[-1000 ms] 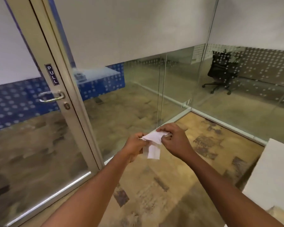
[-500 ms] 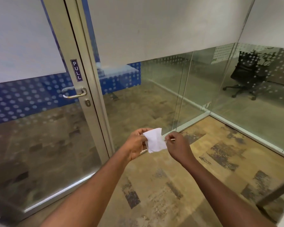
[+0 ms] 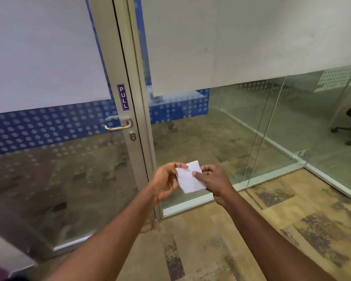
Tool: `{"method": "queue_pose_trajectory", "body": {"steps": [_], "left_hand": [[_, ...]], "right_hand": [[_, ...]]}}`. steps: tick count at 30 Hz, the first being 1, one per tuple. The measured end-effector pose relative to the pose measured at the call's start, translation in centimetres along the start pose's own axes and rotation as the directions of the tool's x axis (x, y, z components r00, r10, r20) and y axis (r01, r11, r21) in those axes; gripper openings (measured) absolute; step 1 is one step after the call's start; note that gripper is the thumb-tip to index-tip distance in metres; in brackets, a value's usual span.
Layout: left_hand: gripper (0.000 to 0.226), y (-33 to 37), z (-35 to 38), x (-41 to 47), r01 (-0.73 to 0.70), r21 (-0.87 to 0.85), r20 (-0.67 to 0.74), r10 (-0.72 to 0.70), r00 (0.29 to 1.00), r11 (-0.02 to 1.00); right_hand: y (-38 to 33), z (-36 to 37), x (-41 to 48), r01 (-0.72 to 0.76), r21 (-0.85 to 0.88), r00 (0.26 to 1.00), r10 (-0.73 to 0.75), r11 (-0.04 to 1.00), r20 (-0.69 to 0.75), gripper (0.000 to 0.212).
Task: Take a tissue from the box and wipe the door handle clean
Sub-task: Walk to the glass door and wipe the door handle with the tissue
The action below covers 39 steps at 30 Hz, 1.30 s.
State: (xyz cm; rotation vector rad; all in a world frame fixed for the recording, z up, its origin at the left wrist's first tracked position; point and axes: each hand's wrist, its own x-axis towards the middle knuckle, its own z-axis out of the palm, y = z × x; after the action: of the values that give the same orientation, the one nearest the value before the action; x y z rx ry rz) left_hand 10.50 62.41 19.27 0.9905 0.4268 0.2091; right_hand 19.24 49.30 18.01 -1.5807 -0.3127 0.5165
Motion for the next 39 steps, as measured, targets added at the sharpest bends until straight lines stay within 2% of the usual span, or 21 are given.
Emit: {"method": "queue_pose_trajectory", "body": {"steps": [3, 4, 7, 10, 14, 18, 22, 27, 31, 36, 39], "left_hand": [[0.038, 1.2, -1.2, 0.3, 0.031, -0.146, -0.001, -0.031, 1.0, 0.989], [0.036, 1.4, -1.6, 0.4, 0.025, -0.121, -0.008, -0.027, 1.0, 0.992], [0.008, 1.9, -3.4, 1.1, -0.091, 0.169, -0.124, 0.113, 0.986, 0.981], [0.033, 2.8, -5.6, 2.0, -0.162, 0.316, -0.202, 0.233, 0.951, 0.935], [0.041, 4.7, -9.1, 3.4, -0.15, 0.448, -0.274, 0.295, 0.916, 0.881], [0.032, 7.3, -12.5, 4.9, -0.121, 0.52, -0.298, 0.312, 0.902, 0.846], [0.019, 10.6, -16.0, 6.5, -0.133, 0.511, -0.314, 0.329, 0.891, 0.849], [0.011, 14.4, -21.1, 8.4, -0.14, 0.534, -0.308, 0.346, 0.886, 0.834], [0.013, 16.2, -24.1, 10.3, -0.125, 0.555, -0.35, 0.367, 0.862, 0.822], [0.002, 17.2, -26.2, 11.7, -0.059, 0.584, -0.341, 0.311, 0.887, 0.81], [0.007, 18.0, -27.0, 12.5, -0.075, 0.405, -0.332, 0.223, 0.916, 0.911]], "right_hand": [[-0.1, 1.5, 2.0, 0.032, -0.014, 0.998, -0.032, 0.999, 0.05, 0.017], [0.0, 2.0, 2.5, 0.031, -0.017, 0.997, -0.03, 0.999, 0.07, 0.021], [0.1, 3.8, 4.2, -0.011, -0.01, 0.99, 0.012, 1.0, 0.14, 0.023], [0.1, 6.0, 6.1, -0.042, -0.037, 0.983, 0.048, 0.998, 0.176, 0.021], [0.5, 9.9, 8.5, -0.033, -0.02, 0.993, 0.035, 0.999, 0.116, 0.02], [0.8, 14.6, 10.9, 0.039, -0.16, 0.999, -0.04, 0.986, -0.008, 0.015], [0.4, 19.3, 13.1, 0.079, -0.278, 0.994, -0.097, 0.957, -0.05, 0.014], [-0.9, 24.7, 15.6, 0.031, -0.201, 0.996, -0.014, 0.979, 0.082, 0.032], [-0.7, 28.5, 16.8, 0.041, -0.152, 0.998, -0.032, 0.988, 0.06, 0.006], [-0.8, 31.3, 18.0, -0.074, 0.054, 0.996, 0.071, 0.996, 0.048, 0.012], [-1.0, 32.0, 19.4, -0.175, 0.238, 0.983, 0.156, 0.955, 0.097, 0.013]]}}
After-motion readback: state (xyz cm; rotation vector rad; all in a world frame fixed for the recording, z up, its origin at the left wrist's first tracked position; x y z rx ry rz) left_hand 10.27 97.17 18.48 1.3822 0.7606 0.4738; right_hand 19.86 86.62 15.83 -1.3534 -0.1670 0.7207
